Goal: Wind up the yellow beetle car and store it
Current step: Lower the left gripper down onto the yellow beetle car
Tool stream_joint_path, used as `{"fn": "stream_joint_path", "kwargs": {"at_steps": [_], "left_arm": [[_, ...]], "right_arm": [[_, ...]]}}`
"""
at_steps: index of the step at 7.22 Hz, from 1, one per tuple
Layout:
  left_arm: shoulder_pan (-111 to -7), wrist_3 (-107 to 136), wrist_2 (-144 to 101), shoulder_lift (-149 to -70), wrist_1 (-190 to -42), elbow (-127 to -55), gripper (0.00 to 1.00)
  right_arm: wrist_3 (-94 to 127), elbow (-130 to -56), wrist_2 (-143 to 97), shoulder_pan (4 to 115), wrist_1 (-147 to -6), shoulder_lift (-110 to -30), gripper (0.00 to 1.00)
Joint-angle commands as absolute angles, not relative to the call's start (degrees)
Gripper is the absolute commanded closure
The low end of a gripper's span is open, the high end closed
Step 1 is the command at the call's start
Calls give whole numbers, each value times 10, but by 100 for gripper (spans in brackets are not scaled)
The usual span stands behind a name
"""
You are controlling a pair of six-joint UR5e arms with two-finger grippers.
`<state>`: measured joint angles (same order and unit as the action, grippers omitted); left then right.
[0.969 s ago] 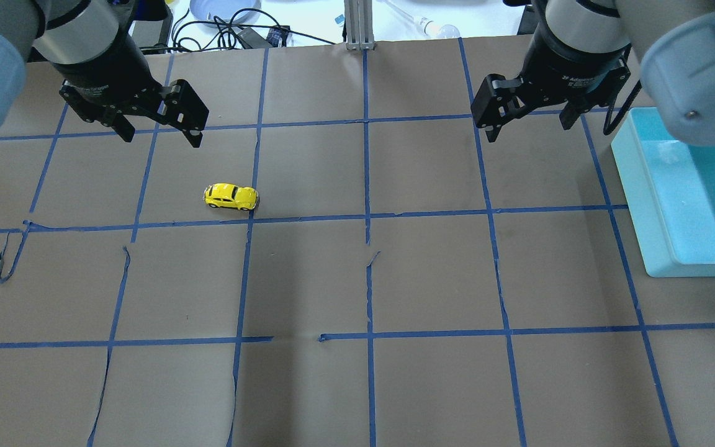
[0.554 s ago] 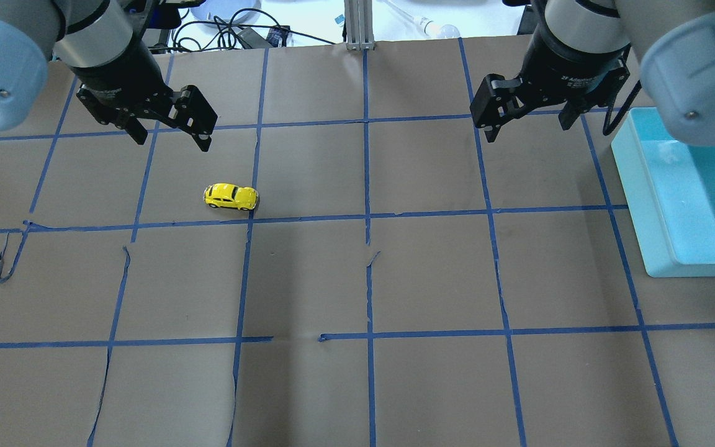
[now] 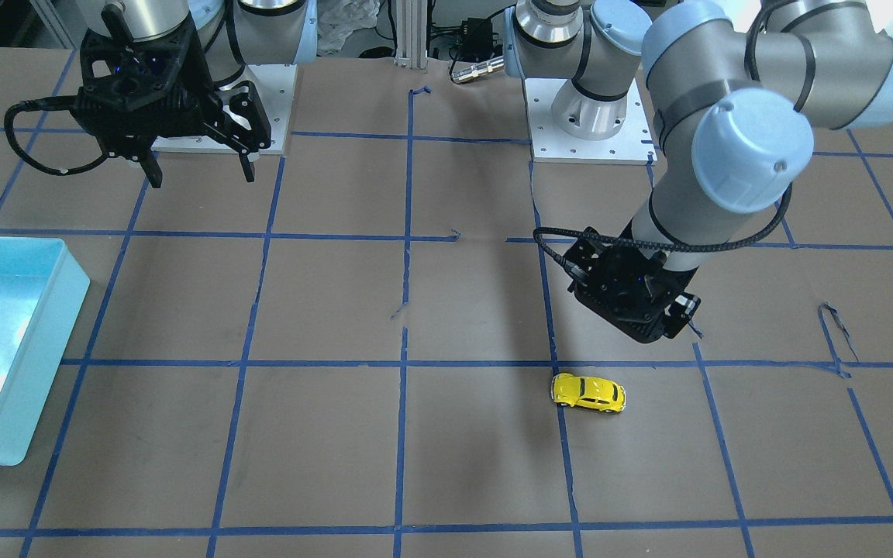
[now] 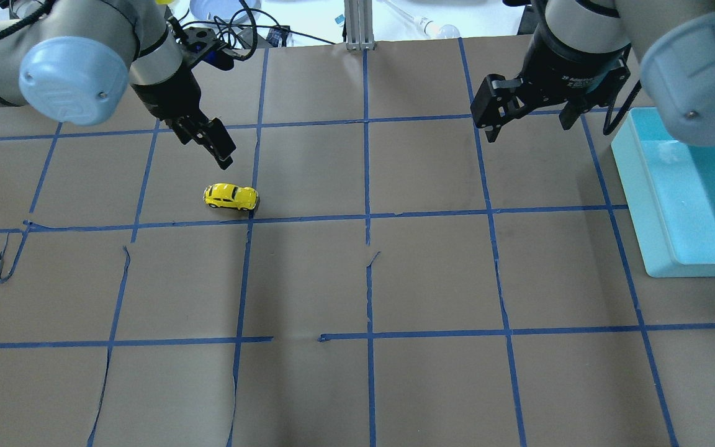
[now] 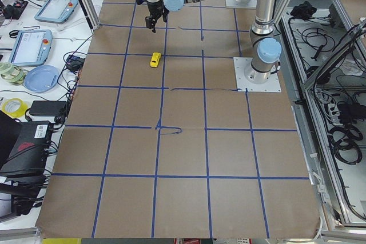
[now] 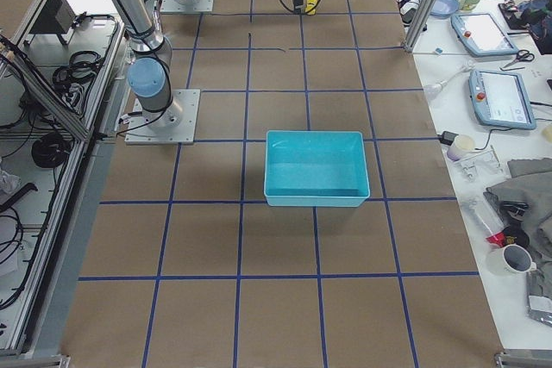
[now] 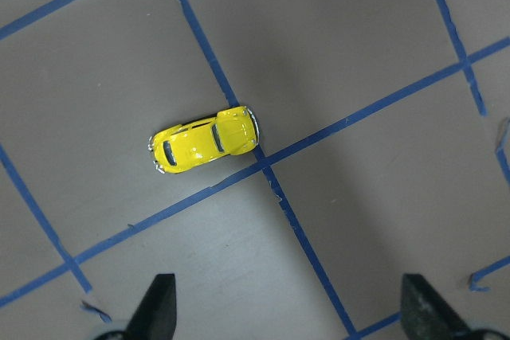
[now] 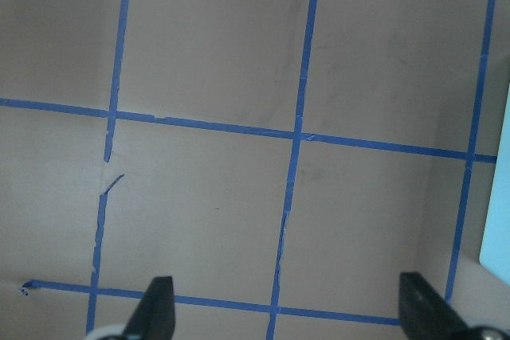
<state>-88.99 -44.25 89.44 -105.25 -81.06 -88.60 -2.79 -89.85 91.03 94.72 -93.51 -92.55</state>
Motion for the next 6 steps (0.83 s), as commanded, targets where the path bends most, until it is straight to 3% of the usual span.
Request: {"fn": "stream_joint_path", "kwargs": {"at_steps": [1, 6], "left_arm": [[-885, -645, 911, -1093, -759, -896, 1], [-873, -940, 919, -1157, -594, -965, 1]], "right_arm": [[-27, -899, 909, 947, -935, -925, 0], [-28, -899, 910, 947, -935, -925, 0]]}}
